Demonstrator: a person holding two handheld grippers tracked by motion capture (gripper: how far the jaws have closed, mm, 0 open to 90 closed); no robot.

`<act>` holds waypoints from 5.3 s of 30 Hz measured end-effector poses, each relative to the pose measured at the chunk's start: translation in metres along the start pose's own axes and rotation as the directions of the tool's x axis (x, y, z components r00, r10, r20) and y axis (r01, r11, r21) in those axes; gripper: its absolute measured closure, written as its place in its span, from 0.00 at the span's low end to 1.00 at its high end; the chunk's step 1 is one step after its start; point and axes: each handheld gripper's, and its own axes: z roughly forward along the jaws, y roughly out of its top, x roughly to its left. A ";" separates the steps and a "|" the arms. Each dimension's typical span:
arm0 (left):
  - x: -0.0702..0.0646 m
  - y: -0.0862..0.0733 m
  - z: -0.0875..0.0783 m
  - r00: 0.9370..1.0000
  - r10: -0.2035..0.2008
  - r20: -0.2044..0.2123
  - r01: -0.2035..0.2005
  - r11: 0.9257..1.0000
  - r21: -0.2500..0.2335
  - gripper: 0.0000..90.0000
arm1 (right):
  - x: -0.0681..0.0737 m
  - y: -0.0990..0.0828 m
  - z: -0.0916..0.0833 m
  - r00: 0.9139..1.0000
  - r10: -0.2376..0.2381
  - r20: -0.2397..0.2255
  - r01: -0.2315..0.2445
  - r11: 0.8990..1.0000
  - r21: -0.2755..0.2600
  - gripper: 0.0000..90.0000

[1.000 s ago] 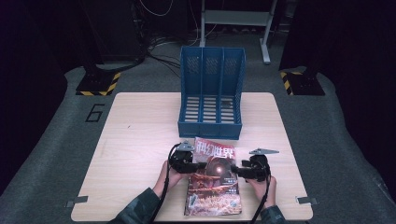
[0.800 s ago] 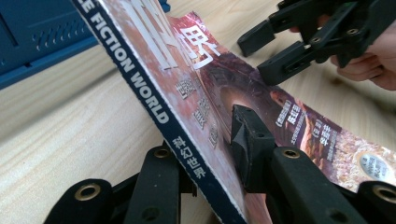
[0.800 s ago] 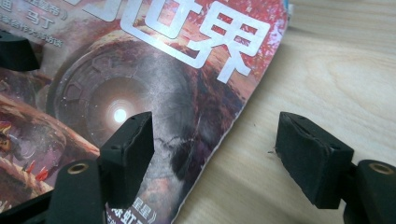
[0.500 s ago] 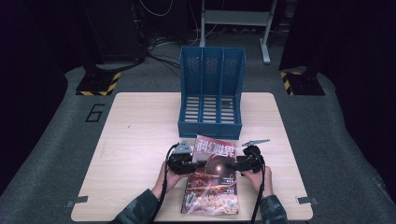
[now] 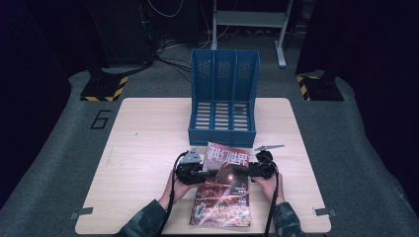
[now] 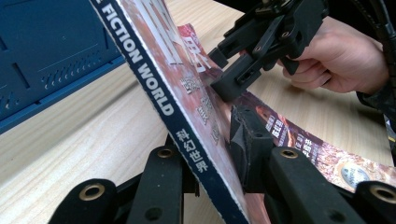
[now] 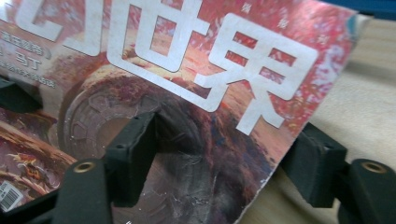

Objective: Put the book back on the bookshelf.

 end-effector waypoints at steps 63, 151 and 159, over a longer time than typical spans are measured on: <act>0.004 0.059 -0.038 0.982 0.191 -0.007 -0.190 0.980 0.057 0.79 | 0.089 0.033 -0.075 0.903 -0.323 0.283 0.403 0.863 -0.305 0.90; -0.036 0.124 -0.058 0.980 0.197 0.043 -0.196 0.981 -0.011 0.93 | -0.057 -0.027 -0.051 0.830 -0.091 0.550 0.148 0.987 -0.060 0.00; -0.044 0.128 -0.060 0.975 0.218 0.049 -0.218 0.976 -0.008 0.93 | -0.057 -0.027 -0.051 0.831 -0.089 0.549 0.148 0.987 -0.064 0.01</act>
